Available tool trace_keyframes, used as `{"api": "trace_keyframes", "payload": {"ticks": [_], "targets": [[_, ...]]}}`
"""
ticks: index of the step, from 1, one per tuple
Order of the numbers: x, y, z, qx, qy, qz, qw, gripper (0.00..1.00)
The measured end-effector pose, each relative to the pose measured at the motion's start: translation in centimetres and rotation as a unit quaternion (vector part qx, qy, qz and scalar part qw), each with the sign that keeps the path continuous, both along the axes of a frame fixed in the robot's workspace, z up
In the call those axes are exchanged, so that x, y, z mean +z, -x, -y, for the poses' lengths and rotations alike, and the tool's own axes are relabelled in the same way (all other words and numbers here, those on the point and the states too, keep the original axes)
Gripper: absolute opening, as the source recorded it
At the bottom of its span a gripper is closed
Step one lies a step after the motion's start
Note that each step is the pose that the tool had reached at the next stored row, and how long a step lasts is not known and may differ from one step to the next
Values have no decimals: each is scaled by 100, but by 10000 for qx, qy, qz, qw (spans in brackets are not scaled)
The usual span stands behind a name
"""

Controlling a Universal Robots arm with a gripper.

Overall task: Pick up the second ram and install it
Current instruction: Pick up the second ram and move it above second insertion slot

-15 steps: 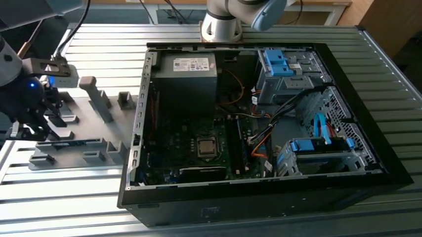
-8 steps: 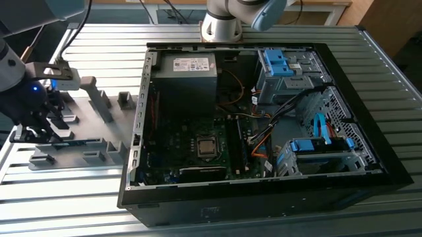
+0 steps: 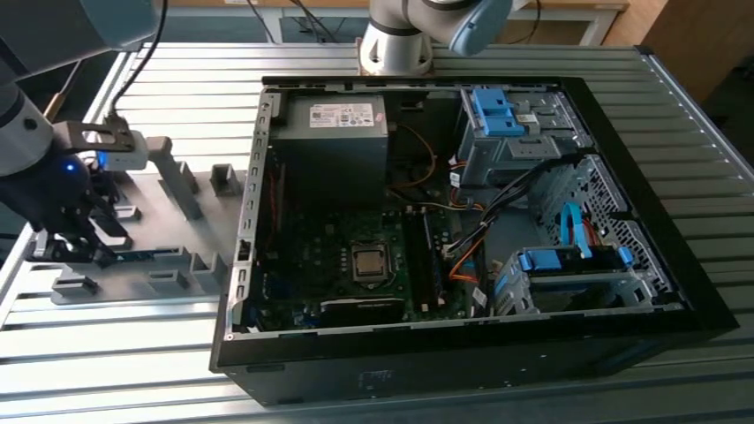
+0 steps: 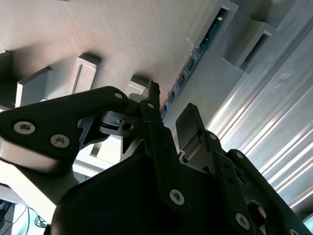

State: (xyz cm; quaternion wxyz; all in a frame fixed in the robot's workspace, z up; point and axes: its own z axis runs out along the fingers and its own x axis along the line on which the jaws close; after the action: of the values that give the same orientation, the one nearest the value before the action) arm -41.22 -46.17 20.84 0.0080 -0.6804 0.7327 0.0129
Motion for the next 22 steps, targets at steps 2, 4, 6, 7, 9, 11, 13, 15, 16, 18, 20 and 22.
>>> {"api": "trace_keyframes", "payload": {"ticks": [2,4,6,7,9,11,13,15,16,18,20,22], "targets": [[-24,0,1,3,0,3,10000,41],[-45,0,1,7,0,5,10000,41],[-64,-1,1,9,0,8,10000,41],[-73,0,2,11,1,9,10000,41],[-88,0,2,13,1,11,10000,41],[-92,-1,2,13,2,18,10000,40],[-99,-1,2,13,1,37,10000,33],[-109,-1,3,21,1,58,10000,33],[-115,-1,4,43,1,61,10000,33],[-127,1,9,103,1,64,9999,33],[-133,1,12,157,2,63,9999,33],[-135,0,13,180,2,63,9998,33]]}}
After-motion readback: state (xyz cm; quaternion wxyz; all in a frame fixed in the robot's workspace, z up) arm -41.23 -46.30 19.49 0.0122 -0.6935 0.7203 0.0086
